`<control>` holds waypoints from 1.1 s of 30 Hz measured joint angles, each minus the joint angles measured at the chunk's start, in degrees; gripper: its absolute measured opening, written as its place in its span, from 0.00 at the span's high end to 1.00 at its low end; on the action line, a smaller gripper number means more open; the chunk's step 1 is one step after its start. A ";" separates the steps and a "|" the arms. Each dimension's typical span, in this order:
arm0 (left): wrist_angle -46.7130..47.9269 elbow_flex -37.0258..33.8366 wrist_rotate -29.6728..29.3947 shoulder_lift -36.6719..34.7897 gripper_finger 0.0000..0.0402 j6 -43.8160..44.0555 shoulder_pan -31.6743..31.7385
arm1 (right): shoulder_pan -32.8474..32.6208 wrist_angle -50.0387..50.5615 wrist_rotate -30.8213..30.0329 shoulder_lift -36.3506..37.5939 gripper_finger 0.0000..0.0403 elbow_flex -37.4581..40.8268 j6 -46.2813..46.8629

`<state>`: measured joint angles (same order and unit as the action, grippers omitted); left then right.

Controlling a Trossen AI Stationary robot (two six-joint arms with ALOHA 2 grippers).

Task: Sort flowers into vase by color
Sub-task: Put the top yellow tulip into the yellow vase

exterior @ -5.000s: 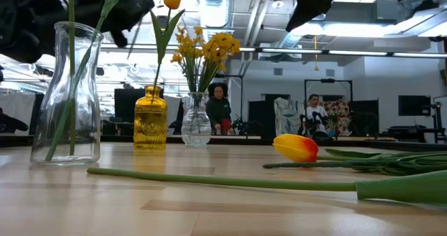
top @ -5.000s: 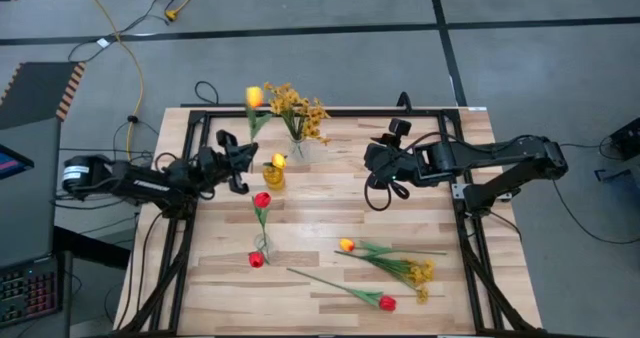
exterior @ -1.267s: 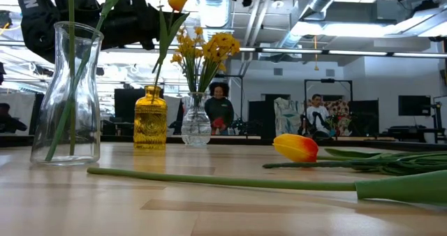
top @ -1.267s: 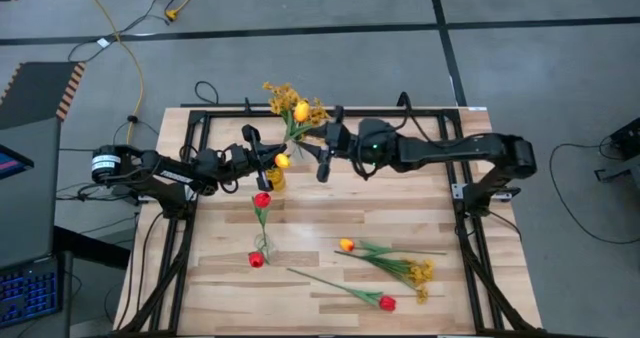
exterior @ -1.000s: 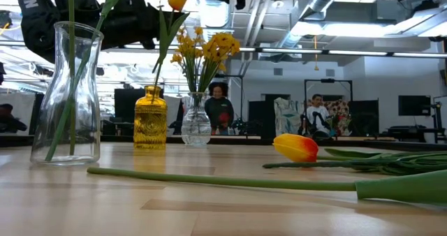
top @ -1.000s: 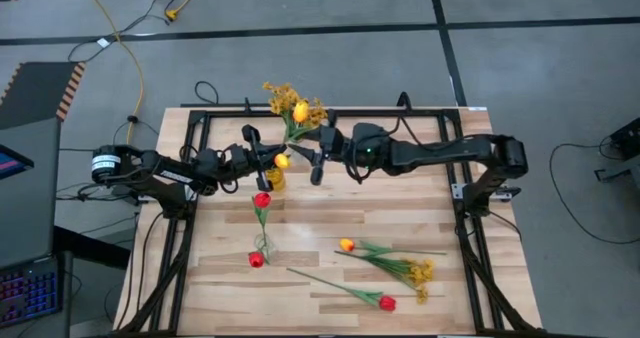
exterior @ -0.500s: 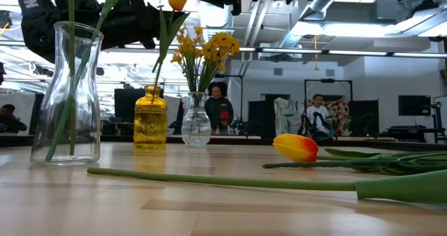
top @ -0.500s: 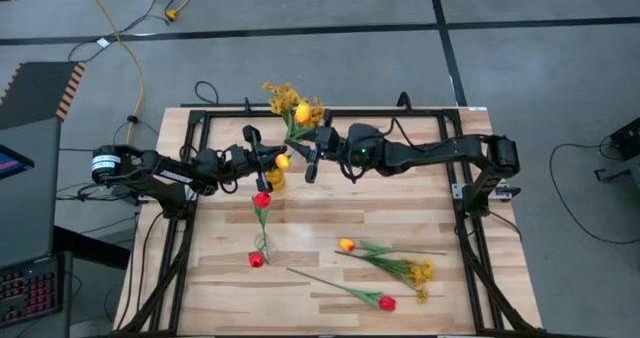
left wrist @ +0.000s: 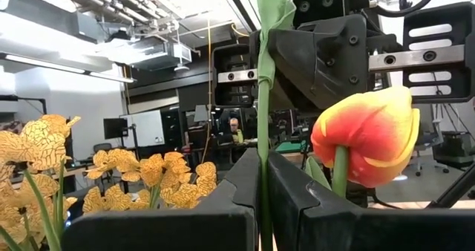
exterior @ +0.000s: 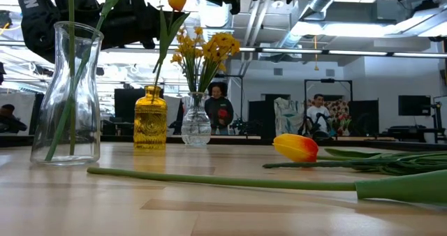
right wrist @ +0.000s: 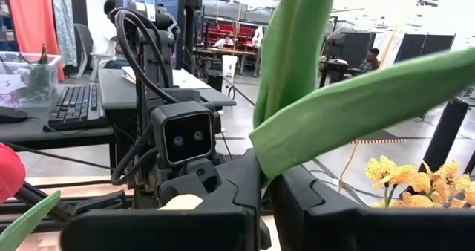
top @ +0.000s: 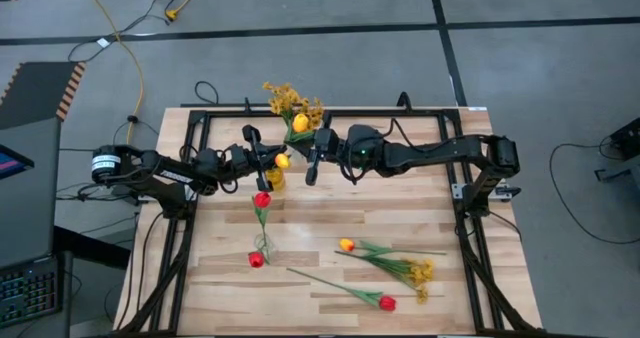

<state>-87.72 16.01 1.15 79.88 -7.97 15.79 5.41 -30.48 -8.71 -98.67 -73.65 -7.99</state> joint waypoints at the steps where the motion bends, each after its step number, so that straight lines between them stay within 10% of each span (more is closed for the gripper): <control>1: -0.02 0.00 0.00 0.00 1.00 0.00 -0.02 | 0.00 0.00 0.02 0.00 0.88 0.02 0.00; 19: 0.00 0.00 -6.58 -0.04 0.58 1.56 -0.02 | 0.00 0.09 0.20 0.04 0.92 0.02 -0.63; 33: 12.43 0.00 -8.09 -11.69 0.55 -1.92 0.00 | 1.60 7.14 2.64 0.09 0.92 -3.48 2.65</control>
<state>-75.29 16.01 -6.94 68.19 -9.88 15.79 7.01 -23.34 -6.07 -98.59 -77.12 -5.34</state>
